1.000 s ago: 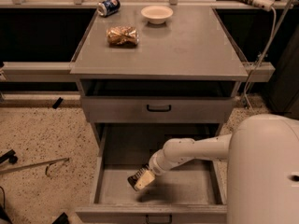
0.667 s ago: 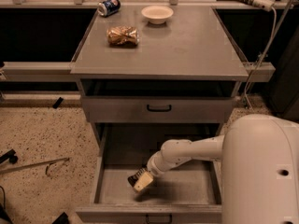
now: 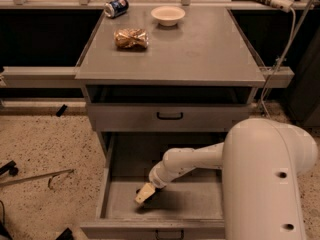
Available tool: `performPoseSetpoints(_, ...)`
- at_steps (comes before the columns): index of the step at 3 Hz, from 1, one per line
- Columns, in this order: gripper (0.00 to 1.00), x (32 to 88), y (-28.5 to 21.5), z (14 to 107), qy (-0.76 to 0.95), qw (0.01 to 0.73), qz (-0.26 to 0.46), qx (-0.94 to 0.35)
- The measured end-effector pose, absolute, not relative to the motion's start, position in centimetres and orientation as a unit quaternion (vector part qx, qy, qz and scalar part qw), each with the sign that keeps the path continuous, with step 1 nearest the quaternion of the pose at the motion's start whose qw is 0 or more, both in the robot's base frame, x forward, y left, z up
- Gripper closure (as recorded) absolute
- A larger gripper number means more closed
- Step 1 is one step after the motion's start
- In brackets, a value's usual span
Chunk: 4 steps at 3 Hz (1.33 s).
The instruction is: Pick rxbar chocolate from middle drawer and place on counter
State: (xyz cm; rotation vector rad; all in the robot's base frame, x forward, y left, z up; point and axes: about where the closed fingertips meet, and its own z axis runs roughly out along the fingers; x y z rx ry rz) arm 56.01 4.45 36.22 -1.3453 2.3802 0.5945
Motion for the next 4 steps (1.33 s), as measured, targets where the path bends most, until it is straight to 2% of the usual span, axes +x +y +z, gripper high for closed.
performPoseSetpoints(2, 0.0, 55.73, 6.32, 36.79, 0.853, 0.158, 0.167, -0.468)
performPoseSetpoints(4, 0.0, 55.36, 5.58, 36.07, 0.867, 0.148, 0.128, -0.458)
